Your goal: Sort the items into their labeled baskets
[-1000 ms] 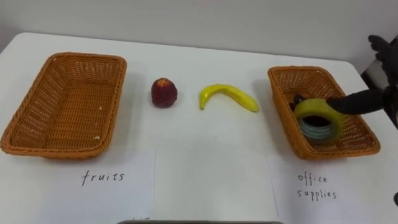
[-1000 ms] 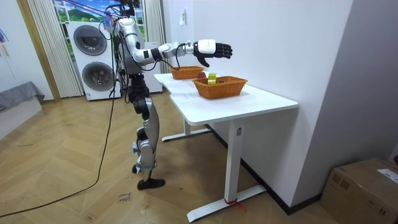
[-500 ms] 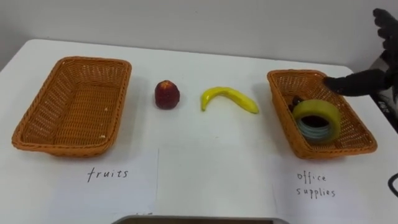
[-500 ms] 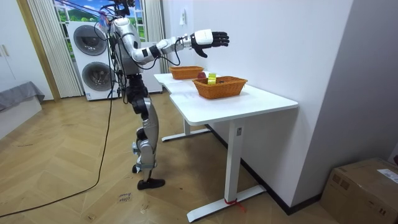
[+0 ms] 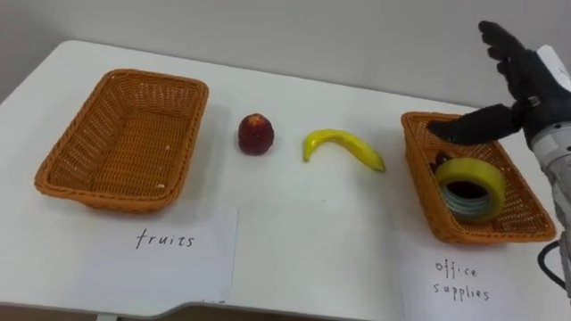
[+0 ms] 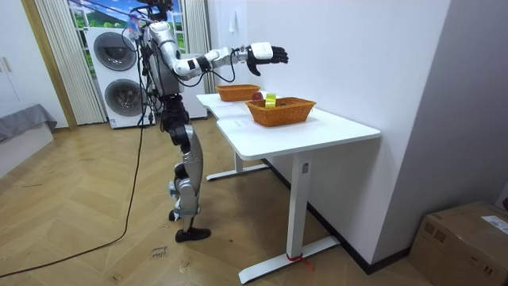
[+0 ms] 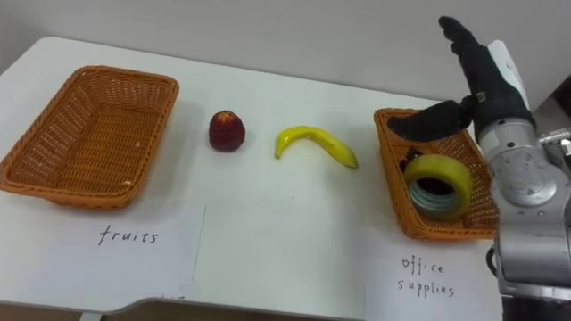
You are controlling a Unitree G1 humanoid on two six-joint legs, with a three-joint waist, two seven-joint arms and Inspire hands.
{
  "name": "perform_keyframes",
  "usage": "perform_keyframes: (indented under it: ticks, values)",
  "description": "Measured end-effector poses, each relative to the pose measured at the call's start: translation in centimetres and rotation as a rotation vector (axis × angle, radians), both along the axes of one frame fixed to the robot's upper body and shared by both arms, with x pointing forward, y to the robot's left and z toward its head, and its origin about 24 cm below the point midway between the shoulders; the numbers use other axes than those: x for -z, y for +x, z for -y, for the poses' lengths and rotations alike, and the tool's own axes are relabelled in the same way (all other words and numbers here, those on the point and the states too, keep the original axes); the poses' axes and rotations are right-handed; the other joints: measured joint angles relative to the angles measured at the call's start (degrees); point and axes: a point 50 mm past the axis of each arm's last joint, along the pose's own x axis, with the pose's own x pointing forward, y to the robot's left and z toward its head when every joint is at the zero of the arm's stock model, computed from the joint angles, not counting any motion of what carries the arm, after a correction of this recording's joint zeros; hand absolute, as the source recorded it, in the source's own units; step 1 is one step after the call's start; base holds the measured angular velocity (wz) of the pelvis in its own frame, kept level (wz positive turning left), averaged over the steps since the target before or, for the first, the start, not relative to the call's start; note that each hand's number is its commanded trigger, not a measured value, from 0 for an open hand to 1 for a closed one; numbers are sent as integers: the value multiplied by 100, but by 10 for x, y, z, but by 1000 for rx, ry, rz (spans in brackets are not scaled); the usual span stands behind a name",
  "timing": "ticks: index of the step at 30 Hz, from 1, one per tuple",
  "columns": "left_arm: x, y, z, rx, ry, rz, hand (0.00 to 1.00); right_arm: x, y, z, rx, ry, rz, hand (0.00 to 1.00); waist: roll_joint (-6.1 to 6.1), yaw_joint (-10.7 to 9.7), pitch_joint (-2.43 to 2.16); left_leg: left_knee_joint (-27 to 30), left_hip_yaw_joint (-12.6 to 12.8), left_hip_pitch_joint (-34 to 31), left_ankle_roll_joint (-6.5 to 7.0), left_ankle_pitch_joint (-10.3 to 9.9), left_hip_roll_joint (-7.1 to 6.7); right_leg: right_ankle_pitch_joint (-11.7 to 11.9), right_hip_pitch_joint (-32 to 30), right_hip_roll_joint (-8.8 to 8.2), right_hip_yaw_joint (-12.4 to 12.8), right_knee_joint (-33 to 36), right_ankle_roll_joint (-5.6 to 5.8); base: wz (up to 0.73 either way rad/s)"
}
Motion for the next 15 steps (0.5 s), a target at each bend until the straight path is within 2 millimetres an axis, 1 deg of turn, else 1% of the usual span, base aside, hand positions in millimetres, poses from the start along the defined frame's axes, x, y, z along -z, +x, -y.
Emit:
perform_keyframes:
  ticks: [3,4,5,6,8,9,11,12,13,14,15]
  values:
    - [-1,0,-4,24,10,-13,0,9,2,-8,-36,-36,-48,0,-17,7,-6,41,-17,-56,-8,-13,6,2,-25,9,-20,0,-3,2]
    - [-3,1,-7,38,17,-16,0,14,3,-8,-39,-35,-68,0,-42,36,-22,83,-32,-141,-11,-12,3,10,-90,10,-53,10,-16,8]
    - [-3,3,-8,45,20,-12,0,16,4,-8,-38,-33,-76,0,-56,48,-25,105,-38,-182,-13,-12,5,16,-115,10,-70,5,-23,7]
    - [-4,6,-11,54,25,-6,0,21,4,-8,-36,-27,-96,0,-79,86,-38,129,-47,-252,-17,-9,9,25,-167,14,-80,7,-36,6]
    - [-5,8,-12,66,24,-5,0,28,5,-6,-23,-21,-122,0,-82,120,-35,171,-74,-330,-19,-9,9,34,-208,13,-105,5,-39,9]
    - [-5,14,-13,73,25,7,0,31,5,-4,-6,-22,-131,0,-81,122,-34,226,-125,-429,-21,-14,7,40,-263,7,-150,9,-40,17]
    - [-6,16,-14,80,24,9,0,35,5,-1,15,-22,-138,0,-78,144,-32,313,-145,-626,-23,-13,12,71,-396,5,-205,10,-50,14]
    - [-6,20,-14,91,22,16,0,36,5,-1,26,-27,-142,0,-83,168,-34,364,-147,-776,-29,-7,21,93,-527,7,-215,27,-62,0]
    - [-6,23,-14,99,21,21,0,35,10,-3,24,-46,-138,0,-109,191,-20,433,-145,-881,-30,-7,29,104,-628,9,-217,74,-72,0]
    - [-6,23,-13,101,20,19,0,34,13,-5,18,-58,-139,0,-98,178,8,454,-145,-922,-32,-6,31,106,-672,8,-221,100,-75,0]
    - [-6,23,-13,107,18,14,0,33,18,-7,15,-82,-143,0,-90,171,23,497,-145,-1014,-34,-6,37,122,-745,12,-226,102,-88,0]
